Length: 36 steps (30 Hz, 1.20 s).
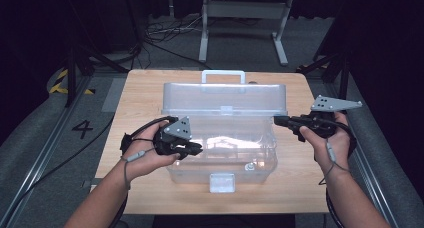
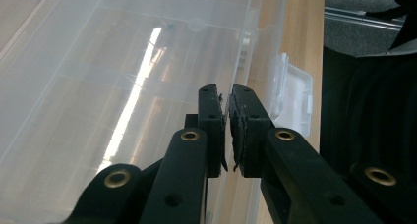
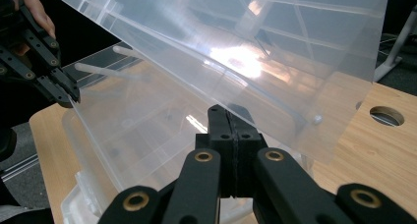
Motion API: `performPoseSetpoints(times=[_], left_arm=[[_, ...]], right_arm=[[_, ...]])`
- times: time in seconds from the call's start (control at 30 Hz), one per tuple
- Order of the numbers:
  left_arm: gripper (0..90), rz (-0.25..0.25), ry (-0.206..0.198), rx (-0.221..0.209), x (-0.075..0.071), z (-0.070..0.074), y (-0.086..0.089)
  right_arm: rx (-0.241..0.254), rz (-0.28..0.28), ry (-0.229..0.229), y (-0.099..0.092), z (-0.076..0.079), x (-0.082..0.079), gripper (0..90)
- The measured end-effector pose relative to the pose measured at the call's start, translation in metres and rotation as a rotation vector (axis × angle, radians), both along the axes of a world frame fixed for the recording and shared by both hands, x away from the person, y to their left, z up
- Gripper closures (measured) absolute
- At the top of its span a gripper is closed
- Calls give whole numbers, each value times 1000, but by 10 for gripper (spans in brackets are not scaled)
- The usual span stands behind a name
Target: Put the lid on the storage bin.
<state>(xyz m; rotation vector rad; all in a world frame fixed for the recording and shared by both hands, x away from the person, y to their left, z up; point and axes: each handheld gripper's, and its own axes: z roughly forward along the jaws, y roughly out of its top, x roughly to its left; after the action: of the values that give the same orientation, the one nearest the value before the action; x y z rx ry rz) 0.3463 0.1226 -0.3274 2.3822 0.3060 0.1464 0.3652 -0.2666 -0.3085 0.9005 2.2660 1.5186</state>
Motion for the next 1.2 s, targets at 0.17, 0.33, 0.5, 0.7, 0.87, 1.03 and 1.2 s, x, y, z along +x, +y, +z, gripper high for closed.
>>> performPoseSetpoints(times=[0.17, 0.33, 0.5, 0.7, 0.87, 1.03, 1.2], left_arm=[[790, 34, 10, -103, 2, 7, 9], [784, 90, 0, -161, 3, 10, 19], [775, 144, -2, -219, 4, 10, 32], [775, 219, -29, -298, 1, 9, 48], [786, 291, -33, -322, -1, 8, 60], [774, 347, -26, -322, -5, 7, 69], [780, 389, -34, -335, -9, 7, 75]], right_arm=[[0, -2, 1, 0, 0, 0, 900], [-1, -6, -3, -1, -1, 0, 900], [1, -8, -2, -2, -2, -1, 900], [-8, -2, -5, -2, -3, -2, 900], [-14, 4, -12, -2, -3, -4, 900], [-7, 17, -12, -5, -6, -8, 900], [12, 28, 0, -6, -12, -12, 900]])
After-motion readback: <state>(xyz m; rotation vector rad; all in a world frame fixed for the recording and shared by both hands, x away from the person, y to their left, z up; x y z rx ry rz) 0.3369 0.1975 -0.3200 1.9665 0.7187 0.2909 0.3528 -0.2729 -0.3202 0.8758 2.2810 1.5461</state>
